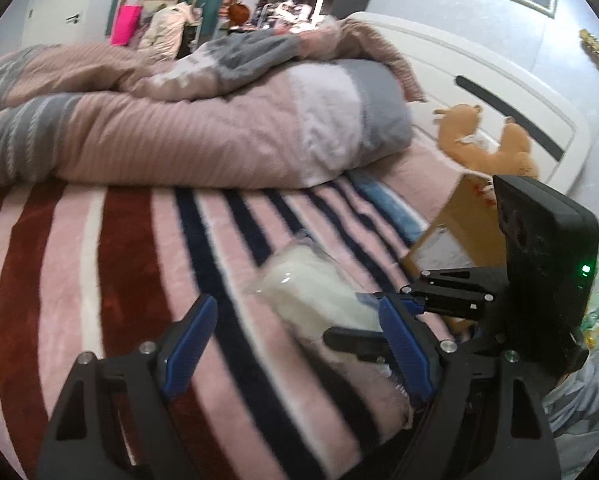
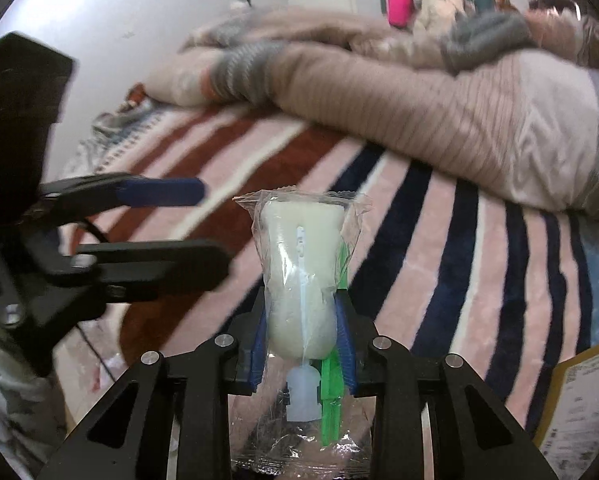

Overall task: Organize soft objects
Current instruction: 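Carry the packaged sponge into the box and open the right gripper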

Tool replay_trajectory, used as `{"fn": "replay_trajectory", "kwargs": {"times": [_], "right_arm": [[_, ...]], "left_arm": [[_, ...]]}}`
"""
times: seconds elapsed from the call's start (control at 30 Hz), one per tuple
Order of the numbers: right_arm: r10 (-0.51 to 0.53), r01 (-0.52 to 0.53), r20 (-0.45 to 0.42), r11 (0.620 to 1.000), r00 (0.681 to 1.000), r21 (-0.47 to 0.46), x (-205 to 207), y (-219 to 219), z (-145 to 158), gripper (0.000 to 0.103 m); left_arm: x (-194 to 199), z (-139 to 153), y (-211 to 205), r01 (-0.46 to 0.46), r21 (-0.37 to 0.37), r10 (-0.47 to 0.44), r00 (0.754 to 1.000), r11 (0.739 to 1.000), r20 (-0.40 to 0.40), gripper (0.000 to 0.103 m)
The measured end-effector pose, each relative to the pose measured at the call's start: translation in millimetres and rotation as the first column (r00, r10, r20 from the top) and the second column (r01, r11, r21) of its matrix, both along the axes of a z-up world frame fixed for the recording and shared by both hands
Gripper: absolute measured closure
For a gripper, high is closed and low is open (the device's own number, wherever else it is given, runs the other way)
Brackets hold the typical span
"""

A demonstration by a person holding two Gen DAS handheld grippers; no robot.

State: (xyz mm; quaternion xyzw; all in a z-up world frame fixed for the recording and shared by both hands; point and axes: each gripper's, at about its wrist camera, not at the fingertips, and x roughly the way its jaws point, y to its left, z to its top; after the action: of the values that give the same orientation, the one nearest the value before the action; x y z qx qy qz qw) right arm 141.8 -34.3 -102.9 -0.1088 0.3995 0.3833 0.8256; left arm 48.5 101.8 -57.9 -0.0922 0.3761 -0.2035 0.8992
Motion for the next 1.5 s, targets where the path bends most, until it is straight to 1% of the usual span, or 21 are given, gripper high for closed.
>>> {"fn": "replay_trajectory", "kwargs": {"times": [0.07,0.17,0.23,0.27,0.3,0.47,0.6,0.73,0.83,0.9,1.03,1.17,1.23,1.37,1.43,1.47,1.5], "right_arm": [[0.011,-0.013,0.046,0.999,0.999,0.043,-12,-11,20,0.078],[0.001,-0.013,0.109,0.994,0.994,0.106,-24,-30,47,0.078],[-0.017,-0.002,0.141,0.991,0.990,0.134,-31,-44,62,0.078],[-0.034,0.009,0.165,0.988,0.986,0.151,-34,-54,71,0.078],[-0.044,0.015,0.177,0.987,0.983,0.162,-36,-62,75,0.078],[-0.126,0.065,0.241,0.967,0.962,0.246,-47,-119,108,0.078],[-0.202,0.116,0.278,0.948,0.939,0.296,-53,-165,127,0.078],[-0.279,0.172,0.296,0.924,0.914,0.342,-54,-206,137,0.078],[-0.334,0.222,0.307,0.911,0.891,0.348,-50,-234,138,0.078],[-0.356,0.247,0.306,0.906,0.883,0.343,-47,-247,135,0.078],[-0.387,0.292,0.295,0.901,0.874,0.320,-37,-266,120,0.078],[-0.410,0.332,0.303,0.902,0.860,0.275,-28,-276,94,0.078],[-0.415,0.349,0.300,0.903,0.859,0.249,-24,-281,82,0.078],[-0.423,0.391,0.292,0.906,0.857,0.166,-14,-284,61,0.077],[-0.433,0.412,0.281,0.902,0.857,0.131,-11,-284,54,0.076],[-0.437,0.421,0.275,0.899,0.857,0.118,-7,-286,51,0.076],[-0.439,0.427,0.268,0.898,0.858,0.106,-5,-286,48,0.076]], "left_arm": [[-4,13,-11,0.032,-0.022,-0.032,0.999,0.999,0.014,0.025],[-11,37,-36,0.068,-0.016,-0.068,0.996,0.998,0.051,0.041],[-16,55,-52,0.076,0.001,-0.076,0.994,0.997,0.083,0.047],[-17,64,-61,0.082,0.012,-0.083,0.992,0.997,0.099,0.055],[-20,74,-71,0.092,0.024,-0.094,0.989,0.995,0.117,0.059],[-23,115,-129,0.136,0.091,-0.151,0.970,0.987,0.191,0.063],[-18,137,-178,0.178,0.146,-0.209,0.951,0.973,0.230,0.063],[-10,153,-226,0.218,0.187,-0.262,0.930,0.958,0.258,0.063],[3,153,-256,0.249,0.209,-0.297,0.921,0.946,0.250,0.063],[13,149,-272,0.272,0.222,-0.322,0.918,0.936,0.232,0.063],[29,131,-296,0.300,0.247,-0.349,0.919,0.921,0.185,0.063],[47,105,-312,0.321,0.270,-0.365,0.922,0.908,0.130,0.063],[54,93,-320,0.328,0.274,-0.366,0.925,0.904,0.100,0.063],[63,73,-329,0.345,0.281,-0.372,0.927,0.896,0.049,0.063],[64,67,-332,0.347,0.296,-0.373,0.927,0.890,0.033,0.061],[63,65,-334,0.343,0.310,-0.371,0.928,0.886,0.032,0.058],[62,64,-334,0.339,0.319,-0.369,0.929,0.885,0.036,0.053]]}}
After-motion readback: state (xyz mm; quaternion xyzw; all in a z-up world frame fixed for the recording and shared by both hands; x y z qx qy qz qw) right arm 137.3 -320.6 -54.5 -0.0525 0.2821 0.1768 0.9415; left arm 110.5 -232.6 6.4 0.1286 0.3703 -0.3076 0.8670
